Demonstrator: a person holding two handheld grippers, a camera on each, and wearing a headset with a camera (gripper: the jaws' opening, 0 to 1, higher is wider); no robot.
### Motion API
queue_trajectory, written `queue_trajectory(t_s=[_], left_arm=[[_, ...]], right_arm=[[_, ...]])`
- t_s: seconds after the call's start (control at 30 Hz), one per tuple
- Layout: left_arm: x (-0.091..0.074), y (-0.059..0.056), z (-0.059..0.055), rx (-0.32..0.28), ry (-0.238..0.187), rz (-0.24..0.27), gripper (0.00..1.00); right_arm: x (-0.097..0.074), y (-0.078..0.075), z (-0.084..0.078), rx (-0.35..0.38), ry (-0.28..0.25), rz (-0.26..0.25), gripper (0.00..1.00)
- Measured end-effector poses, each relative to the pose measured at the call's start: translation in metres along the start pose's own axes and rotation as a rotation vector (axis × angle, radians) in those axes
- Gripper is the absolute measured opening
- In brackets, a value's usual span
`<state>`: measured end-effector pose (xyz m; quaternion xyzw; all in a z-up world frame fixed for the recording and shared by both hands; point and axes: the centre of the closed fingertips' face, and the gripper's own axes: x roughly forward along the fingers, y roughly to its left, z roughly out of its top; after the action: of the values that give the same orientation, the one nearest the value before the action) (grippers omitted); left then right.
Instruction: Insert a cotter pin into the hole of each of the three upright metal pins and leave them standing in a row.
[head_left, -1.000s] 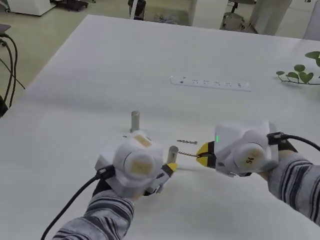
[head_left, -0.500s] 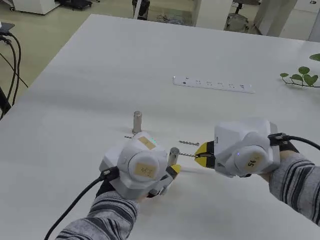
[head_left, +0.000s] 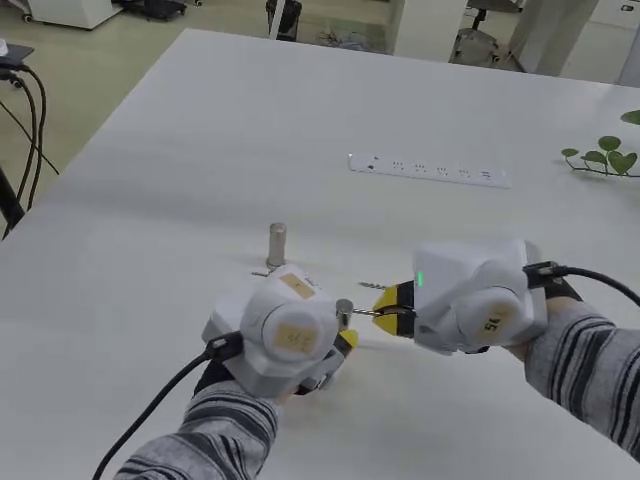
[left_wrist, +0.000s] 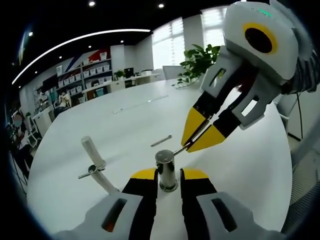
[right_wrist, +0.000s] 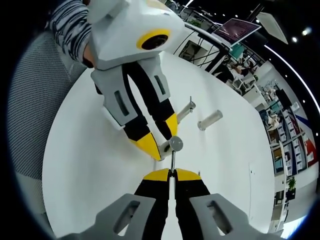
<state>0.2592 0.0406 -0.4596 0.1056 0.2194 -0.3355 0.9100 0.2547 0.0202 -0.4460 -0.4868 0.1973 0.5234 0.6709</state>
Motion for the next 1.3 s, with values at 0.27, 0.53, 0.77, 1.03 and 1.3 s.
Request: queue_trajectory(t_s=[0.27, 0.53, 0.77, 1.03, 1.3], left_arm=[[0.0, 0.002, -0.003, -0.021, 0.004, 0.004, 0.1], [-0.001, 0.001, -0.003, -0.031, 0.006, -0.001, 0.1], [-0.001, 0.001, -0.004, -0.033, 0.007, -0.002, 0.1], [-0.002, 0.001, -0.006, -0.052, 0.014, -0.004, 0.1], [-0.002, 0.001, -0.006, -0.063, 0.018, -0.009, 0.1]], right_arm=[[0.006, 0.001, 0.01, 0.007, -0.015, 0.003, 0.0], [0.007, 0.001, 0.013, 0.02, -0.014, 0.003, 0.0], [-0.001, 0.001, 0.013, 0.053, -0.02, -0.002, 0.02], [-0.004, -0.001, 0.012, 0.086, -0.029, -0.011, 0.0], [-0.001, -0.001, 0.017, 0.095, -0.037, -0.01, 0.0]])
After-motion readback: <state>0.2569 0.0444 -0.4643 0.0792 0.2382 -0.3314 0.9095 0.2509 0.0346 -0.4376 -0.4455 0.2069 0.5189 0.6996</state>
